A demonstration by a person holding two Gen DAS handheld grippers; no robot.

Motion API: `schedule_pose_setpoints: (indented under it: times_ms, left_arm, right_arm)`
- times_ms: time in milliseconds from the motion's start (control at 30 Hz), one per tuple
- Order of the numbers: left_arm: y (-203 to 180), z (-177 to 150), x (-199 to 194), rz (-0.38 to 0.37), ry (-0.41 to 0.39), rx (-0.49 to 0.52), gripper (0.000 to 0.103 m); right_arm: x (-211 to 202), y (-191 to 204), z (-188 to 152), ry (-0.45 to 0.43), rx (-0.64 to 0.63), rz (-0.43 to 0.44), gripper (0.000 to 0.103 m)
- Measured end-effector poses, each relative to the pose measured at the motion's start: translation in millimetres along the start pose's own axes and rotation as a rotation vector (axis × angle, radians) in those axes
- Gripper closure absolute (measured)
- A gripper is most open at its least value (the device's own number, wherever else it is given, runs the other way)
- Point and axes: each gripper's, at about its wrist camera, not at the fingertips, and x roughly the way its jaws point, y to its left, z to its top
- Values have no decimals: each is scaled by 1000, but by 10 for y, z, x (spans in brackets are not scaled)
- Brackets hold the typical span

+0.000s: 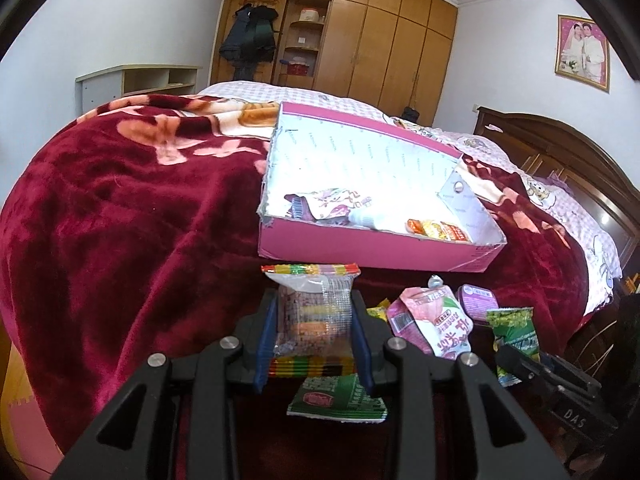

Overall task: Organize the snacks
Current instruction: 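Lift both held snacks and carry them over the pink box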

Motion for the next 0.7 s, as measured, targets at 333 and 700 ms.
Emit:
schedule_pose_setpoints:
  times_ms: [333,700]
  left_arm:
    - [-88,114,-23,-15,-13,18,68]
    - [-254,514,213,-15,-46,81,68]
  right_arm:
    - [-59,33,137,-14,-17,8,64]
    - [-7,-4,330,-14,-30,19,64]
